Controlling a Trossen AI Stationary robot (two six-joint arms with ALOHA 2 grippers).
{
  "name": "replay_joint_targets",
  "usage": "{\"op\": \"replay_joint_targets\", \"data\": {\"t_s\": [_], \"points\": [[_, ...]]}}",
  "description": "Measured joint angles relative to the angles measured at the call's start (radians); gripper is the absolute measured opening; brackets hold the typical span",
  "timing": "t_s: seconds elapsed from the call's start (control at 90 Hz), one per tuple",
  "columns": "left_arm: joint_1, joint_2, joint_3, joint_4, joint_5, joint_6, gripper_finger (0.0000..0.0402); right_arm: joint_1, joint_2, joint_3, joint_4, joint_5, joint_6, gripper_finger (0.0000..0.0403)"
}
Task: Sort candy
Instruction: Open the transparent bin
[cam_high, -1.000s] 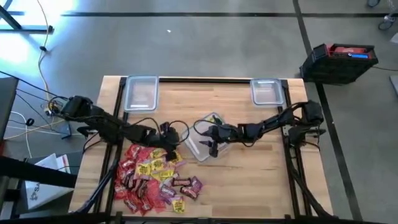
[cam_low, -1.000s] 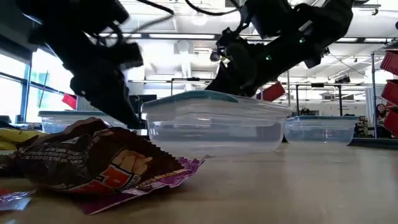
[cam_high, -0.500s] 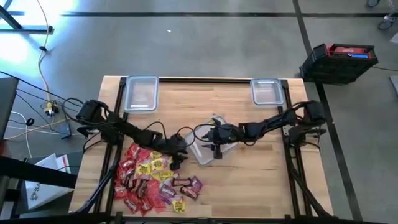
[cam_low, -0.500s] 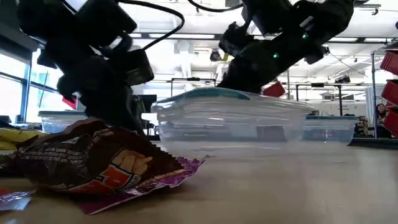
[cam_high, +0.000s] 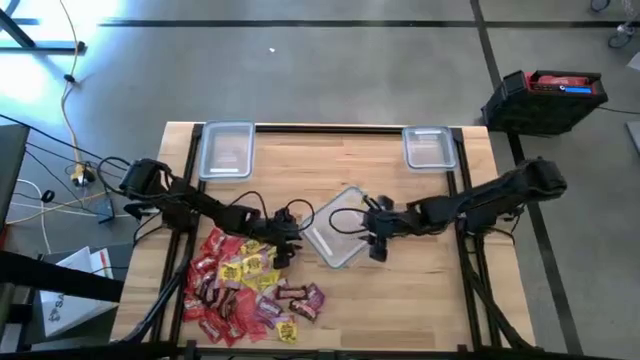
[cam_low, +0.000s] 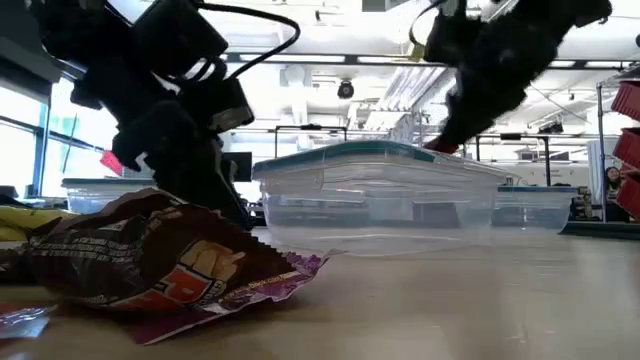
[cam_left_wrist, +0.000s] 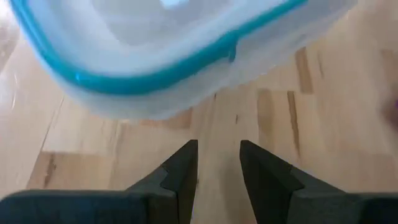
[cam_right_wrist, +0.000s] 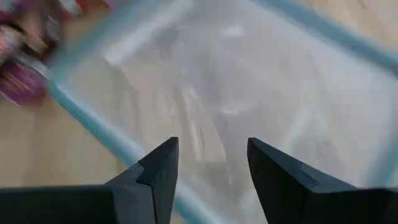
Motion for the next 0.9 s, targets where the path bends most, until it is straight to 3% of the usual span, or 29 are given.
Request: {"op": "replay_joint_targets", "data": {"t_s": [0.444, 0.744, 0.9], "points": [[-0.043, 0.005, 0.001, 0.094, -0.003, -0.004, 0.0106, -0.151, 0.13, 0.002, 0.244, 0.037, -0.333, 0.0162], [-0.122, -0.001, 0.001, -0.153, -0.171, -0.159, 0.0106, -0.157, 0.154, 0.0, 0.441, -0.026, -0.333, 0.0162], [-0.13, -0.002, -0.044, -0.044, -0.211, -0.166, 0.0106, -0.151, 0.246, 0.0, 0.622, -0.069, -0.308, 0.0162]]}}
